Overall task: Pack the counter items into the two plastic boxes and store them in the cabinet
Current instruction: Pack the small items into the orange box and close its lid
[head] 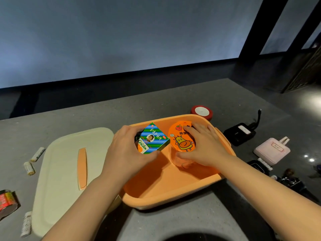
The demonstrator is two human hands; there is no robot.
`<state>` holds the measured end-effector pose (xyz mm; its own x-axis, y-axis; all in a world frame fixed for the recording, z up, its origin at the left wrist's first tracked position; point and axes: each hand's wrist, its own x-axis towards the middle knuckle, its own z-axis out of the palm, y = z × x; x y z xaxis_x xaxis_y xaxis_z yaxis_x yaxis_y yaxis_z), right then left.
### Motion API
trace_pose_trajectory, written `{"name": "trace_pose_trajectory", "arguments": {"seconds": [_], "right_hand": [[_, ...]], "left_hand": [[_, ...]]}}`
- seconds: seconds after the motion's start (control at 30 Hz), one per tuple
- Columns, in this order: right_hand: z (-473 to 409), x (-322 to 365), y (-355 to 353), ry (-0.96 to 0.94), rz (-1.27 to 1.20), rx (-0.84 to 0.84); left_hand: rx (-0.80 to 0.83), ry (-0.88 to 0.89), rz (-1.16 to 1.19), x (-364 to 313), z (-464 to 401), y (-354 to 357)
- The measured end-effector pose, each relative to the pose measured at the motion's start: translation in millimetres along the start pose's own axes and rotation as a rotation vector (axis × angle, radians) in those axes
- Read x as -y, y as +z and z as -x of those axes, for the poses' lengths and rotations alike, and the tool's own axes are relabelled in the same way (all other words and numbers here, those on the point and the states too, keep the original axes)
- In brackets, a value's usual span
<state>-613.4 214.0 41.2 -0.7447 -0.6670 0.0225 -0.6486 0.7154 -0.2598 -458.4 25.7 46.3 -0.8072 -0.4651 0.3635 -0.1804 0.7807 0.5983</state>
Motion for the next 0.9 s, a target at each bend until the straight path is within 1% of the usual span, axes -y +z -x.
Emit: {"name": "trace_pose_trajectory", "arguments": {"seconds": [0.2,0.33,0.4,0.5,0.57,0.63,0.73,0.8,0.9], "right_hand": [[-0.4,-1.8,5.8,-0.003,0.070,0.005],[-0.4,-2.3,7.0,-0.006,0.067,0.010],[0.6,-2.7,6.9,-0.009,0.051,0.011],[0.9,-2.7,7.3,-0.013,0.050,0.004],[0.6,-2.4,8.5,-0.011,0.044,0.000],[-0.1,-2.4,9.4,-0.010,0.034,-0.001],[-1.8,-2.8,10.8,-0.011,0.026,-0.005],[-2.3,-3.3,12.1,-0.011,0.015,-0.023],[-2.3,-3.7,13.7,-0.014,-0.015,-0.047]], "left_hand": [[0.017,0.011,-0.003,1.0,0.2,4.6],[0.061,0.031,-0.073,2.0,0.9,5.1],[0.146,0.103,-0.171,1.6,-5.9,1.3],[0.366,0.228,-0.416,-0.4,-28.1,-6.9],[0.502,0.266,-0.547,-1.6,-40.1,-4.6],[0.608,0.271,-0.620,-0.9,-47.1,5.7],[0.692,0.248,-0.643,4.3,-52.2,25.9],[0.713,0.225,-0.610,8.2,-53.2,38.2],[0.729,0.238,-0.601,12.8,-52.9,51.4]]}}
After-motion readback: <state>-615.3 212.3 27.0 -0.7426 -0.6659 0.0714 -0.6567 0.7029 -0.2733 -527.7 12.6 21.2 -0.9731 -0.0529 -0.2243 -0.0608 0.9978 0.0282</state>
